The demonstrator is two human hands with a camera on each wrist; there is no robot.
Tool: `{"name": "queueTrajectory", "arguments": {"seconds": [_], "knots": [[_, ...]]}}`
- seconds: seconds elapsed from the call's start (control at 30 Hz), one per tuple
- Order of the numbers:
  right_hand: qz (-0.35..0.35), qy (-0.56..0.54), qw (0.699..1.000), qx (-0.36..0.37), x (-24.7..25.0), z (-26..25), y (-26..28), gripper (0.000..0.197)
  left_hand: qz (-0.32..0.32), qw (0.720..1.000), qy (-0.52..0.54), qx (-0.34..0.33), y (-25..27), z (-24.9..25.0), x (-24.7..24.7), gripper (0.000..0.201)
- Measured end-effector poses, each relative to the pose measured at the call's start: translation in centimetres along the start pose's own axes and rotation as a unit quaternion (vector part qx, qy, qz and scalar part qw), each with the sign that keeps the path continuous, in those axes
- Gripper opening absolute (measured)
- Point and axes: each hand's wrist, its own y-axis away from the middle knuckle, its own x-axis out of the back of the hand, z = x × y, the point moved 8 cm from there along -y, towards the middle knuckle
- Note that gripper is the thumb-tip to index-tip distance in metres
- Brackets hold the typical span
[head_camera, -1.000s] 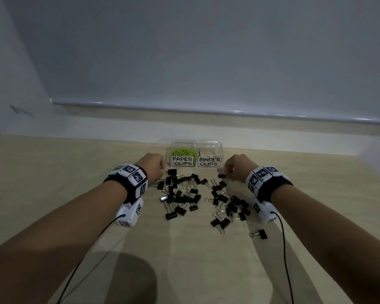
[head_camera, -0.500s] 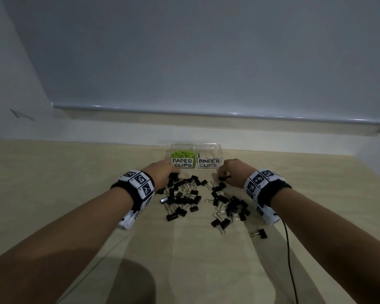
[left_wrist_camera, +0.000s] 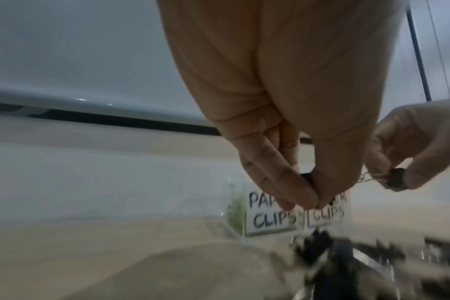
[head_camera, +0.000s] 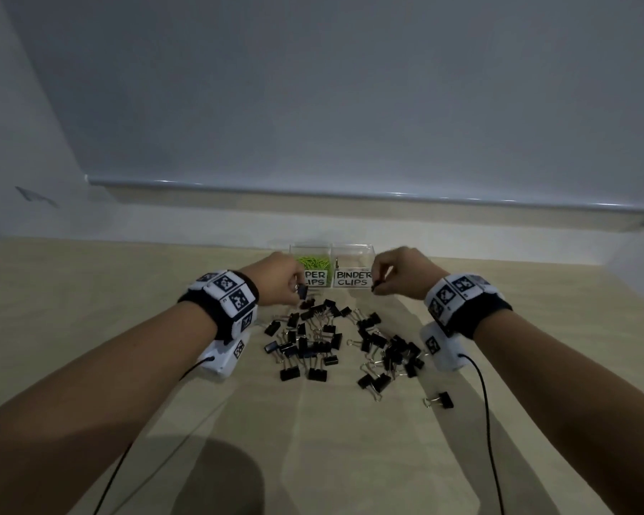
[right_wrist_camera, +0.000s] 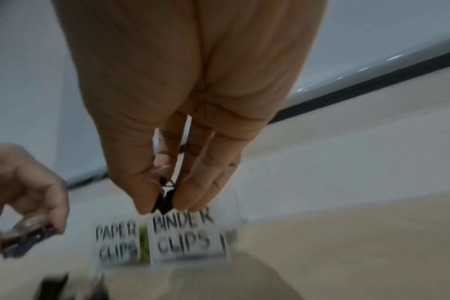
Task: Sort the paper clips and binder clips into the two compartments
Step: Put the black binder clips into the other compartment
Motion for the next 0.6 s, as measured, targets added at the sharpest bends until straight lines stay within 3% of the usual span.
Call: {"name": "queueTrajectory", "arguments": {"seconds": [0.1,0.2,0.37,0.5,0.6], "knots": [[0.058,-0.021,0.998,0.018,2.9,-2.2,-2.1,0.014,0.043,0.998,0.041,-0.006,-1.7,1.8,2.8,0.018],[0.105,0.039,0.993,0.027,3.9,-3.6,-4.4,0.013,0.086,0.996,0.031,0.013,-4.5,3.6,4.9,0.017],[0.086,0.101,0.991,-0.008,1.6,-1.8,-5.7,0.027,0.092,0.995,-0.011,0.039,-8.5,5.5,4.2,0.020],[0.132,0.066,0.988,-0.034,2.8,0.2,-3.9,0.019,0.075,0.996,-0.019,0.039,-9.8,5.9,2.7,0.023],[0.082,0.067,0.994,-0.029,2.1,0.1,-1.7,0.016,0.063,0.997,-0.016,0.030,-9.8,5.5,2.0,0.037]]}}
